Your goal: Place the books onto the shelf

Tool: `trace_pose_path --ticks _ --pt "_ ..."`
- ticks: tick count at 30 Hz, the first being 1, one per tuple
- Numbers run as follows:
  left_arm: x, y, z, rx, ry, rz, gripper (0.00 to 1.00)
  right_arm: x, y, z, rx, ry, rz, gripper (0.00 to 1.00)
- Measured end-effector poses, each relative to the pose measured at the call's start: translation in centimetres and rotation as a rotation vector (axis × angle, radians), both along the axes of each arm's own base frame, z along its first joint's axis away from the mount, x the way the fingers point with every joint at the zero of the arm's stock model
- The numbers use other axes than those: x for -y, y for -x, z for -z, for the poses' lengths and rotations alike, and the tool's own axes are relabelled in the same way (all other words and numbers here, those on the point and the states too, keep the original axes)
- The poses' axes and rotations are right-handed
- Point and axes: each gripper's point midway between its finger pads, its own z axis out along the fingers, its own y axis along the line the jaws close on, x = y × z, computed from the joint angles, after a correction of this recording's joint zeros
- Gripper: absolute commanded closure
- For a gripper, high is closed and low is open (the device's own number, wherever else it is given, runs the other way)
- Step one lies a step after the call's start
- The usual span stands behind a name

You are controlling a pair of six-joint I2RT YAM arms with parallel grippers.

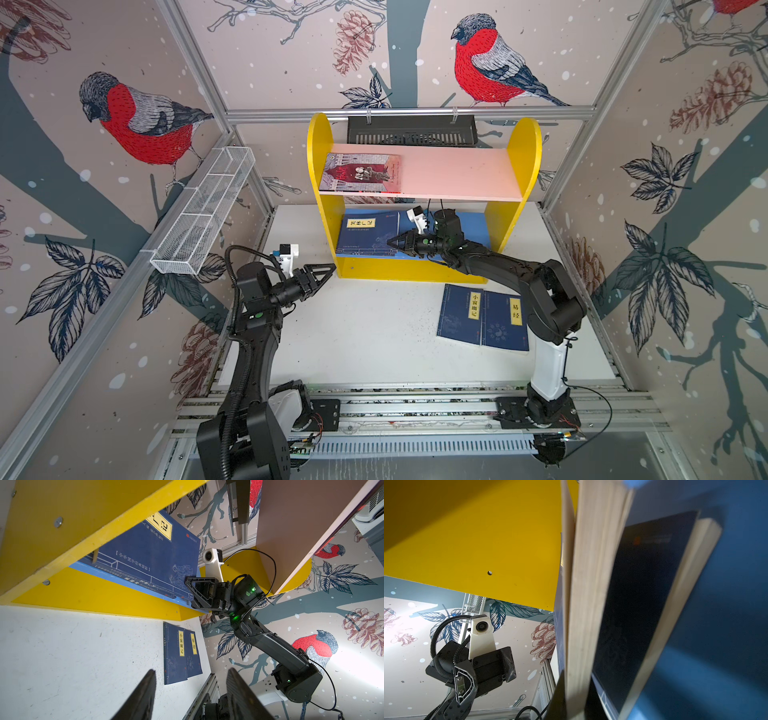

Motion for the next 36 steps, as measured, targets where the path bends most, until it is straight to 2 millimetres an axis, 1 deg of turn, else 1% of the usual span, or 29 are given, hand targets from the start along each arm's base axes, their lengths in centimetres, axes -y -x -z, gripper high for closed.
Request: trace_pose_path --ticks 2,4,6,9,15,20,25,28,32,36 --pt "0.0 0.1 0.0 0.0 0.001 0.002 0.44 0.1 -0.2 0.3 0.0 0.015 0.014 0.61" --pt "0.1 0.1 0.1 -0.001 0.002 0.004 0.44 0.2 -0.2 0.6 -0.01 0.025 0.017 0.55" --pt "0.1 0.1 0.1 0.0 0.002 0.004 0.44 0.2 -0.2 0.7 -0.015 0.034 0.021 0.51" --pt "0.1 0.2 0.0 0.001 0.002 0.004 0.44 0.3 -0.5 0.4 0.0 0.056 0.044 0.47" --pt "0.1 0.2 0.0 -0.002 0.005 0.003 0.44 1.2 -0.8 0.1 0.009 0.129 0.114 0.42" --pt "0.1 0.2 0.0 -0.002 0.005 0.003 0.44 2.1 -0.9 -0.1 0.023 0.185 0.172 0.43" --pt "0.1 0.2 -0.1 0.001 0.004 0.004 0.44 2.9 -0.8 -0.3 0.047 0.22 0.217 0.47" --pt "0.1 0.3 -0.2 0.002 0.004 0.004 0.44 3.0 -1.0 -0.3 0.055 0.231 0.232 0.52" --pt "0.1 0.3 -0.2 0.004 0.003 0.004 0.44 2.6 -1.0 -0.3 0.059 0.23 0.227 0.57" --pt "0.1 0.3 -0.2 0.007 0.002 0.004 0.44 2.3 -1.2 0.3 0.052 0.236 0.223 0.6"
